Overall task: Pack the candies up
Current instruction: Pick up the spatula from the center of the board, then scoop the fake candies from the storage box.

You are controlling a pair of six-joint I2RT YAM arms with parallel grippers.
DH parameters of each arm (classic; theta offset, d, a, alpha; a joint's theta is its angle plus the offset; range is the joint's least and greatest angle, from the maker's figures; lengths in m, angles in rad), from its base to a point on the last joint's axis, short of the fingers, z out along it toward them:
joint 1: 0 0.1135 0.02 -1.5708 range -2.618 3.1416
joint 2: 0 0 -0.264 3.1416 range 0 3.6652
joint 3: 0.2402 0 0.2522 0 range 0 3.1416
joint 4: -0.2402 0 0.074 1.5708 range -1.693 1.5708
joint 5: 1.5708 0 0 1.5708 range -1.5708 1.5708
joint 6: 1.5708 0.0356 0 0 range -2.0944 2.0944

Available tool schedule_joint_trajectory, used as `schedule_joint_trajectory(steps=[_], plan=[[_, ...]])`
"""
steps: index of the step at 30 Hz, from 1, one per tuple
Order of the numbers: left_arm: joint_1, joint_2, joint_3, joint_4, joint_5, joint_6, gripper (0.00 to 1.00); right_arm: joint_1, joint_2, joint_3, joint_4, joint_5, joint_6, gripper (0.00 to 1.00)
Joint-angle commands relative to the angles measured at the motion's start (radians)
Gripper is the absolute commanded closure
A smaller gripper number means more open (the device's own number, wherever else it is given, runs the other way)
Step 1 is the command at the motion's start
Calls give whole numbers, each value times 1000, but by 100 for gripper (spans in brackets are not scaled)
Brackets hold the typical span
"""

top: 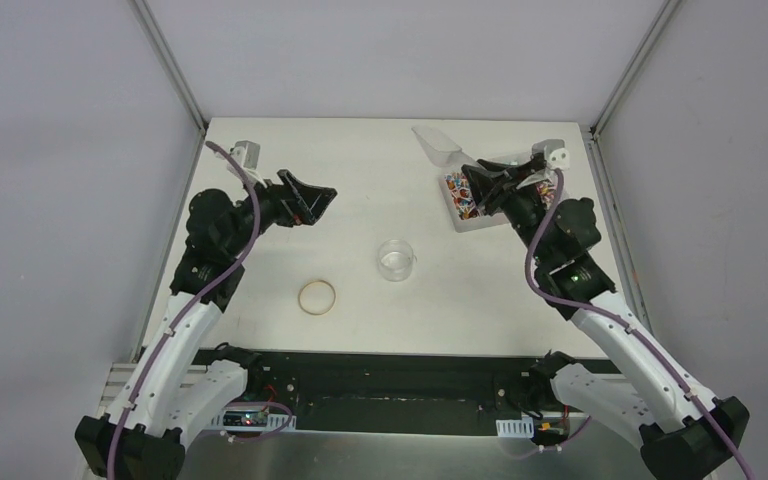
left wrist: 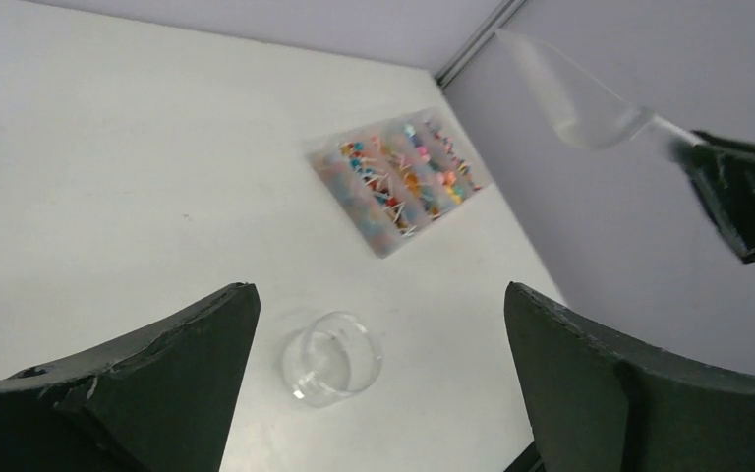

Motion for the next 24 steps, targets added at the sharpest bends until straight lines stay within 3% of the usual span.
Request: schedule_joint_trajectory(steps=[1, 5, 11, 18, 24], plan=[[3, 58, 109, -231, -24, 274, 1, -11, 33, 111, -250, 235, -272, 100], [2, 50, 66, -248, -143, 306, 1, -44, 135, 231, -467, 330, -336, 100], [2, 38, 11, -238, -147, 314, 1, -155, 280, 413, -703, 324, -341, 100], [2, 34, 9, -233, -153, 323, 1, -255, 431, 569, -904, 264, -321, 100], [2, 26, 12, -256, -221, 326, 1, -281, 510, 631, -970, 200, -335, 100]])
